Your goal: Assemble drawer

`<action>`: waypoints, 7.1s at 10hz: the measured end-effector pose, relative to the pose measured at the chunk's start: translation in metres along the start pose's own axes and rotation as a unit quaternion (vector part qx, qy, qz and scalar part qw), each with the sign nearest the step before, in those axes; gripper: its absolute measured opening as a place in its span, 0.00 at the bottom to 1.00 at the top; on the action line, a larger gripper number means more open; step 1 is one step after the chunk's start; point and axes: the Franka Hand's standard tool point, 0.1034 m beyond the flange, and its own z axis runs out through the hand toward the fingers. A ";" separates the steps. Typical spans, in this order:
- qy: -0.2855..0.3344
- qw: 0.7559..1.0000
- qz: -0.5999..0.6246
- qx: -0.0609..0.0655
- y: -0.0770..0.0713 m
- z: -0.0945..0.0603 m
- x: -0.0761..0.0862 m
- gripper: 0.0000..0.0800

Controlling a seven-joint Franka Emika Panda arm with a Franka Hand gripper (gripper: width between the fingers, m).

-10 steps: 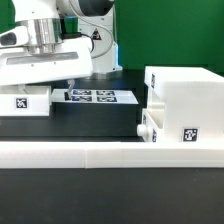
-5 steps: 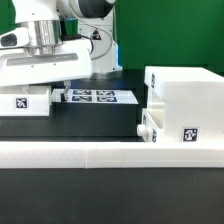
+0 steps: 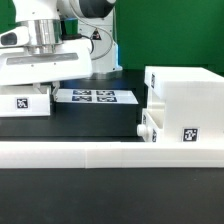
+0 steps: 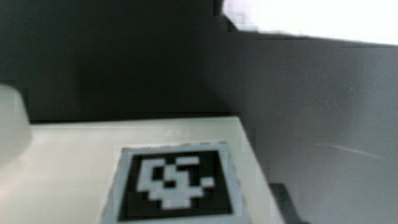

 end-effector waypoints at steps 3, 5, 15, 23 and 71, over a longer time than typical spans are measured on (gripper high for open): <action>0.011 1.000 0.021 -0.002 -0.027 -0.001 0.018 0.06; 0.006 1.000 0.013 0.006 -0.049 -0.009 0.041 0.06; 0.001 0.955 -0.295 0.014 -0.054 -0.024 0.084 0.06; -0.020 0.826 -0.563 0.023 -0.053 -0.027 0.102 0.06; -0.021 0.738 -0.672 0.064 -0.102 -0.014 0.175 0.06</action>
Offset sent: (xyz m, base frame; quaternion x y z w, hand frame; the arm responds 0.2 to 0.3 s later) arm 0.0297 0.0422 0.0172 -0.0305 -0.0016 0.0599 0.9977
